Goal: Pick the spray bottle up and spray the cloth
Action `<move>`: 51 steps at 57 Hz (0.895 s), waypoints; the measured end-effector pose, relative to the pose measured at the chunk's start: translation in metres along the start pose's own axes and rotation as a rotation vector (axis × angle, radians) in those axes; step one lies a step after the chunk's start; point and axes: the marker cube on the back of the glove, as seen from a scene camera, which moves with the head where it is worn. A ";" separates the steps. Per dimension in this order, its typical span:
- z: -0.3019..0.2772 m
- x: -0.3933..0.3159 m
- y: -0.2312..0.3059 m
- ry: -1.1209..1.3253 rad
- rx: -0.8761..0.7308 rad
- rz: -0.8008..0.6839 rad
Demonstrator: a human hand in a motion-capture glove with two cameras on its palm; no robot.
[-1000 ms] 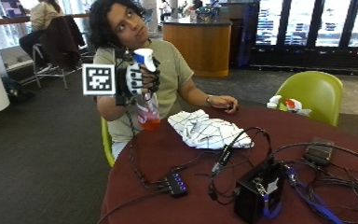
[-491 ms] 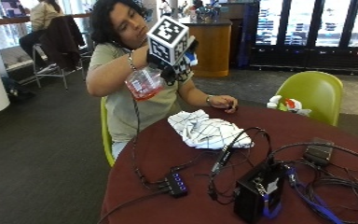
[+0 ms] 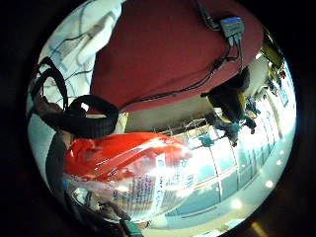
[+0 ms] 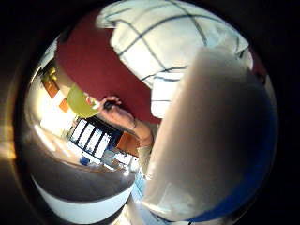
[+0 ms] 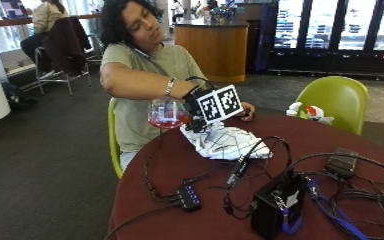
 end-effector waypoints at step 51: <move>-0.086 -0.158 0.045 -0.705 0.410 -0.923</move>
